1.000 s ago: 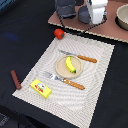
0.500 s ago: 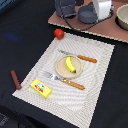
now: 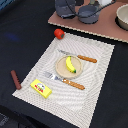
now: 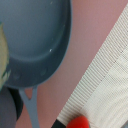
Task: Interact with the objects in diverse but meaningful ways.
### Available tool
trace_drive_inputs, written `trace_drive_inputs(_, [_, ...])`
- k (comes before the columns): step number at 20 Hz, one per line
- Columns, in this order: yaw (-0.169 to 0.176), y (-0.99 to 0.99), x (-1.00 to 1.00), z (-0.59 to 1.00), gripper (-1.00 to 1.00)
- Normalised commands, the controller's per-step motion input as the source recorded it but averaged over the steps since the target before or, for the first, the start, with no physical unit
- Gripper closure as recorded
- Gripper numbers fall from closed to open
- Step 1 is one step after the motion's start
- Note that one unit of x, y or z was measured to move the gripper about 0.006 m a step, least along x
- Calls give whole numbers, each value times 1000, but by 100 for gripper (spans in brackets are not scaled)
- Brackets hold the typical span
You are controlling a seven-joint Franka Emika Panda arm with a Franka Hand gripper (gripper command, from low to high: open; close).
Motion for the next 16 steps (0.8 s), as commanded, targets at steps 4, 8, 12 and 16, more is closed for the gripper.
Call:
trace_drive_inputs(4, [29, -58, -807, 39, -100])
trace_drive_inputs(8, [1, -182, -896, 0, -100])
trace_drive_inputs(12, [-49, -348, -931, -89, -100])
trace_drive_inputs(16, [-117, -438, -764, -82, -100])
